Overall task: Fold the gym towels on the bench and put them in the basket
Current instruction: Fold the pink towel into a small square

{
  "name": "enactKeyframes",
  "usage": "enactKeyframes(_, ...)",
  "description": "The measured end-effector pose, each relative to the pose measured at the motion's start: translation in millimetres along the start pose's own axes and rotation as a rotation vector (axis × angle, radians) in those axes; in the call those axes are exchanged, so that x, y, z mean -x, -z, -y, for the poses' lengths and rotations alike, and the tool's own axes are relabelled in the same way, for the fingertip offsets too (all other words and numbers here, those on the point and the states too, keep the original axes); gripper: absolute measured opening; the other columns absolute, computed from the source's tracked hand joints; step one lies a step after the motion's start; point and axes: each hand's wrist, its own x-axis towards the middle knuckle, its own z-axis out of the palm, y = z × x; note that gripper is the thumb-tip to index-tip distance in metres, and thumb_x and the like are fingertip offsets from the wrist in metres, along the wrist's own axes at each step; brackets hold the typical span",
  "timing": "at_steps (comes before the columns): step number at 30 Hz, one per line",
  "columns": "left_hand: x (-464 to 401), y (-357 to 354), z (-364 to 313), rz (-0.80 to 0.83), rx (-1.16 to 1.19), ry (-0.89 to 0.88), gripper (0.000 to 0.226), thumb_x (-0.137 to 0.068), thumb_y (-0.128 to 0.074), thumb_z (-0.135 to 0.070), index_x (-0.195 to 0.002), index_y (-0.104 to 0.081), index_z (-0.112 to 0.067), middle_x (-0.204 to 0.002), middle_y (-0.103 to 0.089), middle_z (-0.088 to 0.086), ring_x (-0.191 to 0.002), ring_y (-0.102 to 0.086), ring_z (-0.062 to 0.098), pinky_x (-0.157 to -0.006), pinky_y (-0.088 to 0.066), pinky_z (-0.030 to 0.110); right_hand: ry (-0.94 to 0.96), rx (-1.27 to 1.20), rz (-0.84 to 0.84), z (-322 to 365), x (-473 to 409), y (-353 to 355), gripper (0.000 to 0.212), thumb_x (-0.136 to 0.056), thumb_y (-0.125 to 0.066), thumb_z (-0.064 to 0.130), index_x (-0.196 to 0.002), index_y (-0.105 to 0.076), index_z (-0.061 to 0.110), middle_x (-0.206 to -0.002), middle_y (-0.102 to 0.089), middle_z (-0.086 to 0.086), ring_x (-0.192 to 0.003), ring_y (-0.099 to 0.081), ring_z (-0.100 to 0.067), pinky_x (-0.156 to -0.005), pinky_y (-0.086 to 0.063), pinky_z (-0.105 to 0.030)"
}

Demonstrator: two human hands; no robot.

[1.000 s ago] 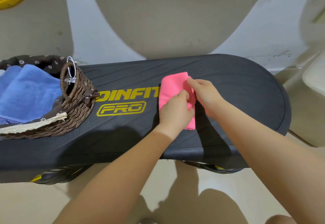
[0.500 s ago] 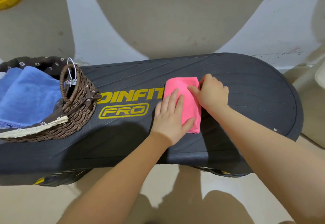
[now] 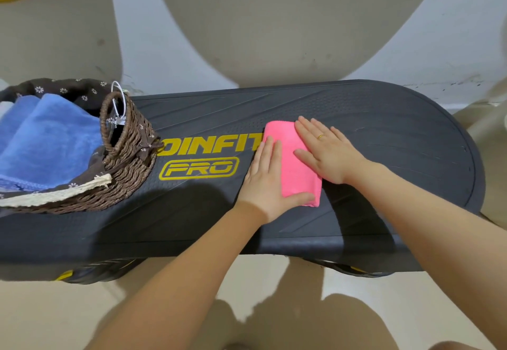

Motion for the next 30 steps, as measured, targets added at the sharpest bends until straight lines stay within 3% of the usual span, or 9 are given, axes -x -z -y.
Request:
enactKeyframes(2, 1.6, 1.4, 2.0, 0.016, -0.129, -0.093, 0.102, -0.077, -0.05, -0.066, -0.149, 0.0, -0.012, -0.157, 0.013, 0.008, -0.145, 0.013, 0.021, -0.117, 0.005, 0.037, -0.048, -0.013, 0.027, 3.1, -2.9, 2.9, 0.063, -0.099, -0.023, 0.045, -0.15, 0.002, 0.02, -0.159, 0.005, 0.004, -0.147, 0.001, -0.016, -0.118, -0.005, -0.04)
enactKeyframes(5, 9.0, 8.3, 4.3, -0.003, -0.361, -0.303, 0.081, -0.079, -0.03, -0.063, -0.14, -0.038, -0.011, -0.15, -0.032, 0.013, -0.139, -0.03, 0.025, -0.115, -0.013, 0.035, -0.094, -0.004, 0.022, 9.9, -1.5, 6.2, 0.062, -0.099, -0.024, 0.045, -0.15, 0.0, 0.019, -0.16, 0.003, -0.001, -0.147, -0.001, -0.022, -0.119, -0.008, -0.041)
enactKeyframes(9, 13.7, 13.2, 9.8, 0.021, -0.442, -0.454, 0.071, -0.085, -0.059, -0.04, -0.142, -0.033, -0.007, -0.152, -0.027, 0.013, -0.141, -0.027, 0.027, -0.114, -0.015, 0.032, -0.076, 0.023, -0.325, 23.4, 8.1, 4.5, 0.045, -0.089, -0.057, 0.026, -0.129, -0.048, 0.006, -0.147, -0.032, -0.024, -0.134, -0.034, -0.04, -0.102, -0.037, -0.052)
enactKeyframes(11, 15.4, 15.7, 7.7, 0.021, -0.323, -0.384, 0.067, -0.065, -0.081, -0.018, -0.124, -0.055, 0.001, -0.133, -0.052, 0.022, -0.124, -0.051, 0.033, -0.1, -0.043, 0.038, 0.121, 0.04, -0.528, 27.0, 14.6, 1.0, 0.019, -0.082, -0.061, 0.018, -0.093, -0.064, 0.003, -0.11, -0.063, -0.021, -0.097, -0.061, -0.039, -0.074, -0.05, -0.044)
enactKeyframes(13, 13.6, 14.8, 11.8, 0.01, -0.299, -0.41, 0.058, -0.051, -0.081, -0.001, -0.106, -0.063, 0.005, -0.113, -0.065, 0.023, -0.106, -0.063, 0.035, -0.083, -0.053, 0.041, 0.227, -0.064, -0.429, 26.5, 24.7, 2.7, 0.025, -0.085, -0.048, 0.019, -0.082, -0.067, 0.004, -0.088, -0.068, -0.014, -0.079, -0.063, -0.034, -0.069, -0.048, -0.036)
enactKeyframes(17, 16.9, 29.8, 7.7, -0.153, -0.003, -0.207, 0.042, -0.083, -0.053, -0.005, -0.125, -0.051, -0.004, -0.123, -0.058, 0.013, -0.112, -0.053, 0.029, -0.087, -0.039, 0.029, 0.166, -0.589, -0.149, 24.1, 49.0, 20.0, 0.042, -0.095, -0.042, 0.038, -0.085, -0.062, 0.002, -0.083, -0.063, -0.012, -0.077, -0.052, -0.018, -0.076, -0.037, -0.036)
enactKeyframes(21, 31.1, 57.4, 8.1, -0.249, 0.458, -0.031, 0.026, -0.077, -0.057, -0.012, -0.102, -0.061, -0.016, -0.084, -0.064, -0.003, -0.077, -0.057, 0.012, -0.062, -0.039, 0.012, 0.269, -0.596, 0.013, 40.5, 59.3, 40.3, 0.07, -0.066, -0.054, 0.063, -0.112, -0.054, 0.01, -0.1, -0.06, -0.004, -0.084, -0.051, -0.009, -0.083, -0.042, -0.029)
enactKeyframes(25, 55.8, 95.3, 18.0, -0.228, 0.833, 0.012, 0.018, -0.074, -0.06, -0.014, -0.09, -0.06, -0.024, -0.083, -0.063, -0.009, -0.072, -0.056, -0.003, -0.068, -0.044, 0.013, 0.345, -0.437, -0.235, 80.5, 48.1, 45.8, 0.049, -0.074, -0.071, 0.039, -0.109, -0.053, 0.009, -0.095, -0.061, 0.001, -0.079, -0.051, -0.01, -0.066, -0.032, -0.02)
enactKeyframes(30, 97.8, 144.6, 47.5, -0.291, 1.46, -0.005, 0.049, -0.073, -0.062, -0.051, -0.11, -0.057, -0.018, -0.1, -0.07, -0.003, -0.095, -0.064, 0.01, -0.087, -0.049, 0.03, 0.312, -1.158, -0.201, 154.5, 32.7, 67.3, 0.033, -0.074, -0.068, 0.023, -0.106, -0.059, 0.015, -0.095, -0.066, 0.005, -0.081, -0.059, 0.002, -0.072, -0.046, -0.01)
